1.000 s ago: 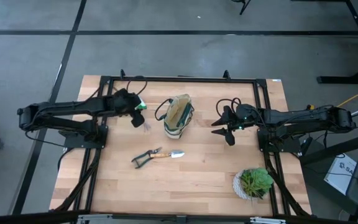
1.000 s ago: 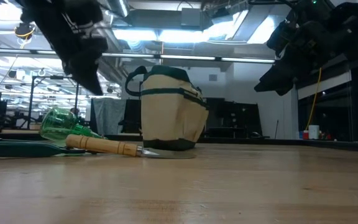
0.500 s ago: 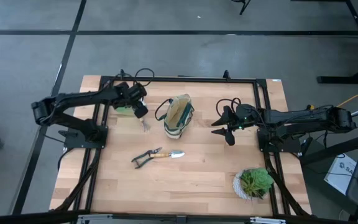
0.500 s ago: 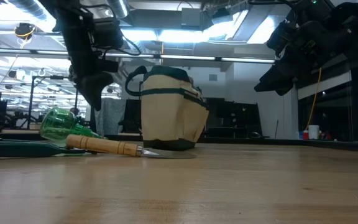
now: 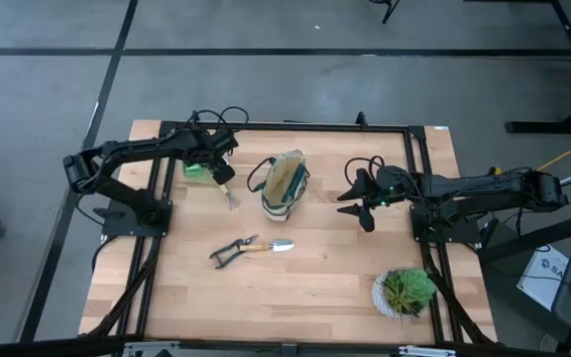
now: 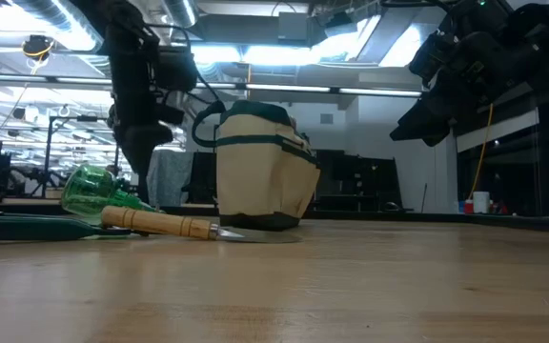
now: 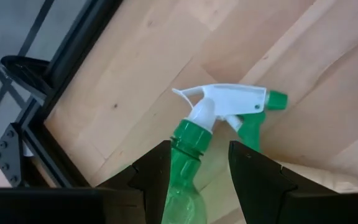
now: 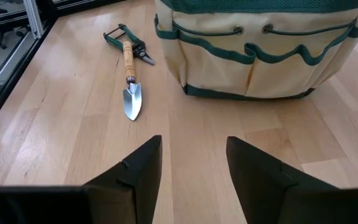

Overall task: Pick & Place Garden tools in Gardening bag
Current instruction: Put the green spray bottle into the gardening bag

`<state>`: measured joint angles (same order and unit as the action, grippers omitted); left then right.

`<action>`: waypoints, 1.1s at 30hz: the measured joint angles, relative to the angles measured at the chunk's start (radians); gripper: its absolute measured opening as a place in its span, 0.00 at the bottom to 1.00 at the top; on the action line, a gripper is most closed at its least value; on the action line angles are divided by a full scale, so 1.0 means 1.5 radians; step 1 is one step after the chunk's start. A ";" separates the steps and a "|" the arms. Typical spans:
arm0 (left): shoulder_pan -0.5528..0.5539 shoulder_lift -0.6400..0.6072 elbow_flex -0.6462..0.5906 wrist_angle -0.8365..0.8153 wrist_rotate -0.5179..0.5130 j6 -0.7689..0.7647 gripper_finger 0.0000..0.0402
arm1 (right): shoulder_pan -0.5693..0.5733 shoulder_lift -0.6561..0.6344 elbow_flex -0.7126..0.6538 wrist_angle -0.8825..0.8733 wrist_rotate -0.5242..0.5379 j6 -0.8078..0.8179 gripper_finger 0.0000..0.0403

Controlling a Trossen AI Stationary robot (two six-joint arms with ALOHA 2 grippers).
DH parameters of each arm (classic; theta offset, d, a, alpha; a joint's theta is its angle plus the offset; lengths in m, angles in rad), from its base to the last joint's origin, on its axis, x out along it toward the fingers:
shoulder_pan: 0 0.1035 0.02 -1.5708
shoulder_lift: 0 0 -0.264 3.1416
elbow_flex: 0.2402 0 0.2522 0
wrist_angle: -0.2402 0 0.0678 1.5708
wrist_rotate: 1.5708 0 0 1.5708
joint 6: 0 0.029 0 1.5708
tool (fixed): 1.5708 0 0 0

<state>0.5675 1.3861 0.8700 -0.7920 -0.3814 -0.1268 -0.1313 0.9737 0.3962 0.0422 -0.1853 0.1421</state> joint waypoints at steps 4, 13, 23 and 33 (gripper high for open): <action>0.000 0.016 0.000 -0.005 -0.016 0.013 0.39 | 0.000 0.000 0.000 0.000 0.000 0.000 0.45; 0.003 0.018 0.000 -0.004 -0.030 0.058 0.39 | 0.000 0.000 0.000 0.000 0.000 0.000 0.45; 0.003 0.018 0.000 0.002 -0.073 0.066 0.39 | 0.000 0.000 0.000 0.000 0.000 0.000 0.45; 0.003 0.018 0.000 0.002 -0.085 0.066 0.39 | 0.000 0.000 0.000 0.000 0.000 0.000 0.45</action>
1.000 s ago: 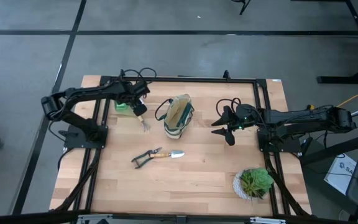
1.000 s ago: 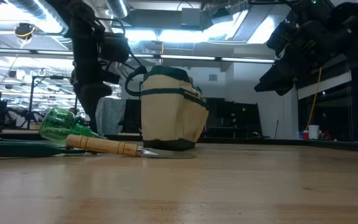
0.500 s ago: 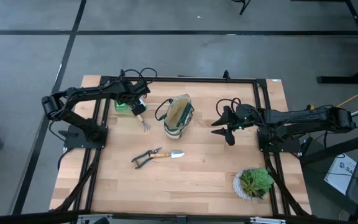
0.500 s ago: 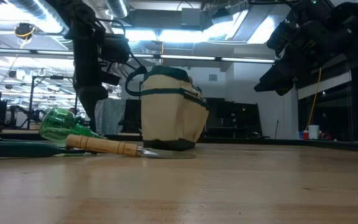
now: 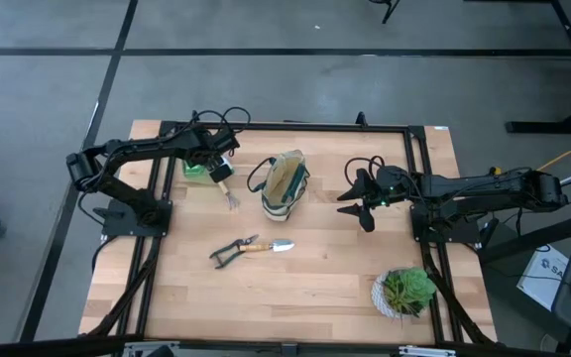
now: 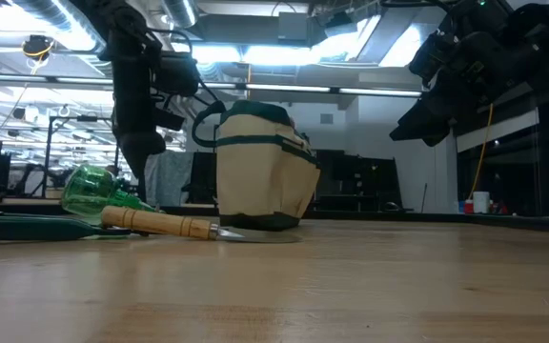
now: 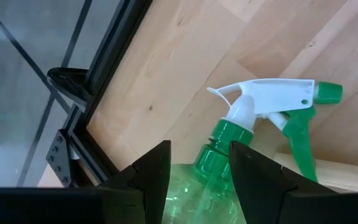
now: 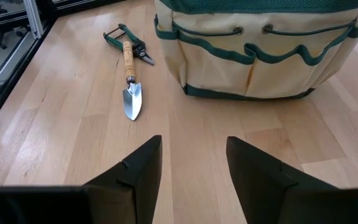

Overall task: Pick & Place Garden tools in Gardening bag
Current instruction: Put the green spray bottle into the gardening bag

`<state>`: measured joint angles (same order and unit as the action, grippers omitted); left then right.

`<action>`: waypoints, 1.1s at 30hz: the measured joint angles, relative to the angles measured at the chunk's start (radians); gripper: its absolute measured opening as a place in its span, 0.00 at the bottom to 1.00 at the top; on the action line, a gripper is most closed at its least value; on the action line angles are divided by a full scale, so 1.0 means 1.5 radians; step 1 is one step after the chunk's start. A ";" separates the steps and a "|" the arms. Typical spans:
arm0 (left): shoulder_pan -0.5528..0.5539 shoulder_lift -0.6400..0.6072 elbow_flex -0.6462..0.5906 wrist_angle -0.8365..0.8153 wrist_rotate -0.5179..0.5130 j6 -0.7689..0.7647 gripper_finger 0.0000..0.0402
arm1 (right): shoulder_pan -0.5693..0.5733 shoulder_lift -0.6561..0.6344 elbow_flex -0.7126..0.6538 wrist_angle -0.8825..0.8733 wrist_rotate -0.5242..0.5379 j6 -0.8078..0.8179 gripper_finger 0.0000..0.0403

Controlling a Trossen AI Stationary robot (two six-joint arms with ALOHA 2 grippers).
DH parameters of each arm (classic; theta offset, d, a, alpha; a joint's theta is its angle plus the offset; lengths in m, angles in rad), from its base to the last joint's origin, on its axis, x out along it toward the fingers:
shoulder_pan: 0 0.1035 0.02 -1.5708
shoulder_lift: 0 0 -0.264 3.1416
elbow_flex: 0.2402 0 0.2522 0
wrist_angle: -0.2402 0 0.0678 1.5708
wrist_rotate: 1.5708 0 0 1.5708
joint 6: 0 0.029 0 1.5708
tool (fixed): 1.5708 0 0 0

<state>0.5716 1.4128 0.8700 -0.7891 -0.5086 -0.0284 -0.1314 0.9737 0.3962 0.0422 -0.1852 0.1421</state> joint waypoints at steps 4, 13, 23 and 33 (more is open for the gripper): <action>0.000 0.000 0.000 0.000 -0.033 0.016 0.39 | 0.000 0.000 0.000 0.000 0.000 0.000 0.45; 0.000 0.000 0.000 0.002 0.011 0.059 0.43 | 0.000 0.000 0.001 -0.048 0.061 -0.087 0.45; 0.000 0.000 0.000 0.002 0.027 0.063 0.52 | 0.000 0.000 0.001 -0.072 0.116 -0.130 0.45; 0.000 0.000 0.000 -0.001 0.076 0.063 0.52 | 0.000 0.000 0.001 -0.071 0.116 -0.130 0.45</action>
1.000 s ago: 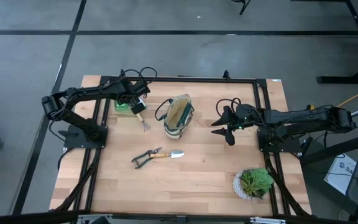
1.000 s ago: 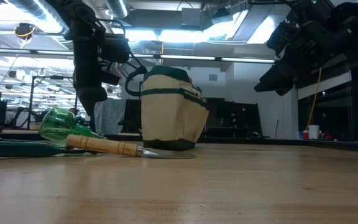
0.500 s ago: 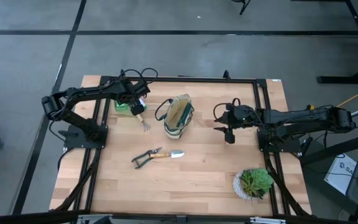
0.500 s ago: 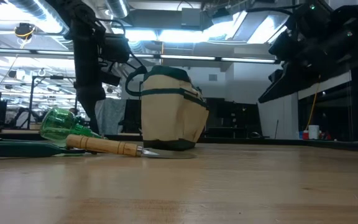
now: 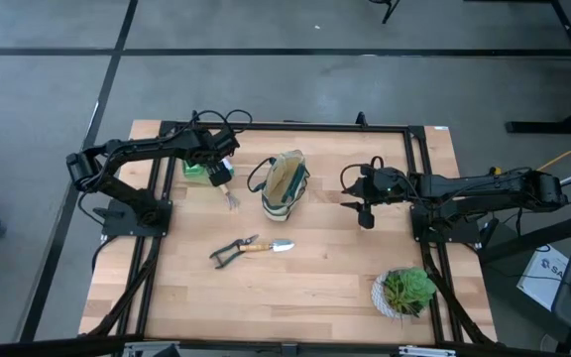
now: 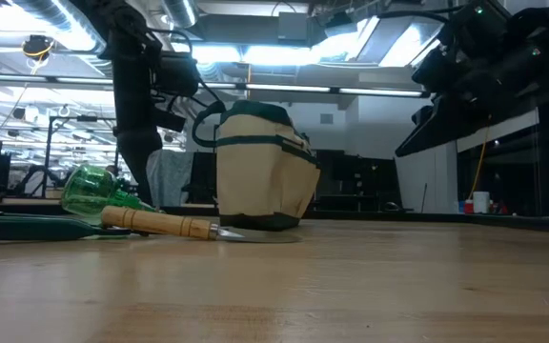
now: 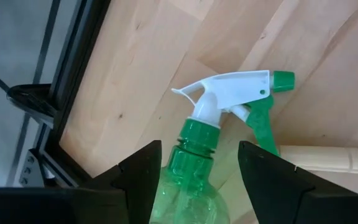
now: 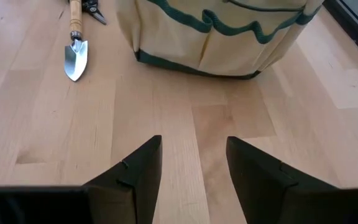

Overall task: Pick & Place Garden tools in Gardening bag
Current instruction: Put the green spray bottle into the gardening bag

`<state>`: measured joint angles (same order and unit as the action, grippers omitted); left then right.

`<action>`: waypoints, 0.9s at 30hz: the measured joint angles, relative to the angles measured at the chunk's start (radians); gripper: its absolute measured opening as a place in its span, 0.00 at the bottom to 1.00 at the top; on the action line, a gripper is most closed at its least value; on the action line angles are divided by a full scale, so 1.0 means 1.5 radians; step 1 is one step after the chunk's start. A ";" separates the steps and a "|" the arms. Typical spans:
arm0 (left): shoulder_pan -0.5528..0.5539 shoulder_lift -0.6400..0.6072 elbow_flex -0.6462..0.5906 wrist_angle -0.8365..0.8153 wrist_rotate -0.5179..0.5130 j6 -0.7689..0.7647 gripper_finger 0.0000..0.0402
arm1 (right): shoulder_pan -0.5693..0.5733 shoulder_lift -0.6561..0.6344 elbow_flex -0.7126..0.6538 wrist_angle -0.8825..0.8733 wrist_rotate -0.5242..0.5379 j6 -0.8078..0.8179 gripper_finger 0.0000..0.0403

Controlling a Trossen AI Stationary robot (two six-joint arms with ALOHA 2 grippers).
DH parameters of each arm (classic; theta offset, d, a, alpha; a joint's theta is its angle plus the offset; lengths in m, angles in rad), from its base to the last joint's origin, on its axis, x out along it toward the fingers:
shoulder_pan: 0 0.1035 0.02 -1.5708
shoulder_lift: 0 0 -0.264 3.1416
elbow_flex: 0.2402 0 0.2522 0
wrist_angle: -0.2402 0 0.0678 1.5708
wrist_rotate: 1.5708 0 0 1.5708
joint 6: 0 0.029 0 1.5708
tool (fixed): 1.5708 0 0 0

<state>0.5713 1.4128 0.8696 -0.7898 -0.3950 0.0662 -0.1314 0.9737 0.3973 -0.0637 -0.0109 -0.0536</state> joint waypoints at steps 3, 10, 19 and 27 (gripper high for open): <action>0.000 0.000 0.000 0.001 -0.003 0.004 0.52 | 0.000 0.000 0.000 0.000 0.000 -0.001 0.45; 0.000 0.000 0.000 0.005 -0.001 0.017 0.52 | 0.000 0.000 0.000 0.000 0.003 -0.217 0.45; 0.000 0.000 0.000 0.005 0.001 0.017 0.52 | 0.000 0.000 -0.001 0.022 -0.016 -0.193 0.45; 0.000 0.000 0.000 0.005 0.001 0.048 0.52 | 0.000 0.000 -0.001 0.125 -0.017 -0.007 0.45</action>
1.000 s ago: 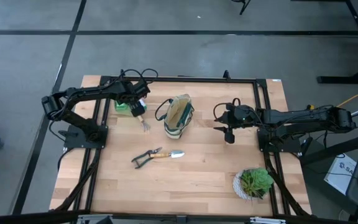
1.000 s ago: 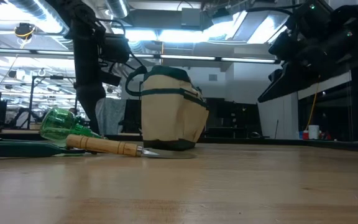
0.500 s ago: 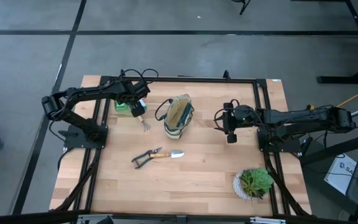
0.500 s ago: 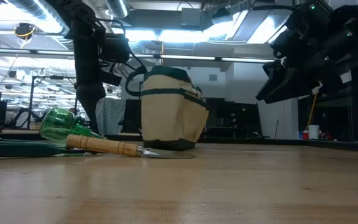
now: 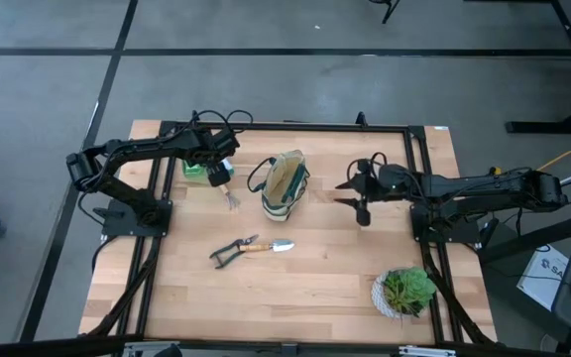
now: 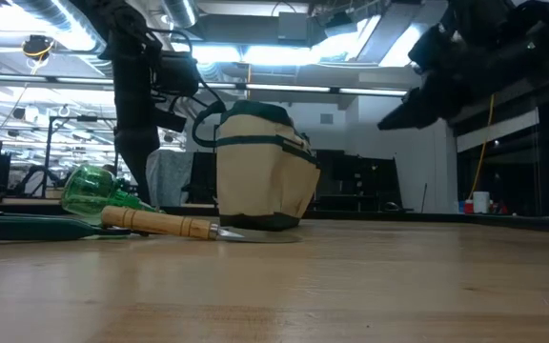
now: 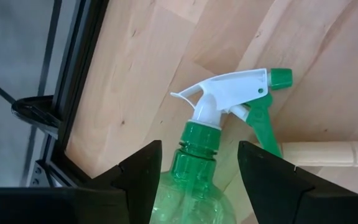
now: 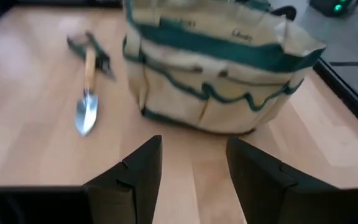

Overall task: Pick & Place Garden tools in Gardening bag
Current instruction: Put the green spray bottle into the gardening bag

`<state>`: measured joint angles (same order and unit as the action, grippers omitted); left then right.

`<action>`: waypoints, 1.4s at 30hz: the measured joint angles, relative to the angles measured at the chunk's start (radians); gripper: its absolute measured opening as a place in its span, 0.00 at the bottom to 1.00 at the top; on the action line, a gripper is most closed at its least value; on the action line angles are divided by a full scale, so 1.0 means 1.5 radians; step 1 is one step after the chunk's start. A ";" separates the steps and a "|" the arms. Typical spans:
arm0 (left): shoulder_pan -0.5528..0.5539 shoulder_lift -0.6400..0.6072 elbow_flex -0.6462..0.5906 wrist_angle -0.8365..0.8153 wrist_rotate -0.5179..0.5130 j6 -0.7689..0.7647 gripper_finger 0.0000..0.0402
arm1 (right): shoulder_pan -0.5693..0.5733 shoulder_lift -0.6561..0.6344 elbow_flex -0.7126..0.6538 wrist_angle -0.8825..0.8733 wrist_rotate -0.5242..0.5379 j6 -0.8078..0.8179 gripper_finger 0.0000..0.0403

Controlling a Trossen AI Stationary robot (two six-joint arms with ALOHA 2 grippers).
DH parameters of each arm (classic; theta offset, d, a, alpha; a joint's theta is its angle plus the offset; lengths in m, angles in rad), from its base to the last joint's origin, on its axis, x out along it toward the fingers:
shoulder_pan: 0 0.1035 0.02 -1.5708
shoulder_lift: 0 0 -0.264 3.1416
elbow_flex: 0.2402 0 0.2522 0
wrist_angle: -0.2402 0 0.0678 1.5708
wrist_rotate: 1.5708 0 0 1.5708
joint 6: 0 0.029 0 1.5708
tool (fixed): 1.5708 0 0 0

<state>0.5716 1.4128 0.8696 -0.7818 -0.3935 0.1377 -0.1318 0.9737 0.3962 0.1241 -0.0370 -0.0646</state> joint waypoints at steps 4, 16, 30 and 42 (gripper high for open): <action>0.000 0.000 0.000 0.000 0.000 0.004 0.52 | 0.000 0.000 0.000 0.030 0.000 0.015 0.45; 0.000 0.000 0.000 -0.001 0.060 0.045 0.52 | 0.000 0.000 0.000 0.035 0.000 0.016 0.45; 0.035 0.011 0.000 -0.005 0.054 0.039 0.52 | 0.000 0.000 0.000 0.035 0.000 0.016 0.45; 0.097 0.155 0.078 -0.041 0.075 0.085 0.52 | 0.000 0.000 0.000 0.035 0.002 0.016 0.45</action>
<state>0.7170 1.6453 0.9860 -0.8439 -0.2806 0.2657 -0.1318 0.9737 0.3962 0.1764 -0.0338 -0.0410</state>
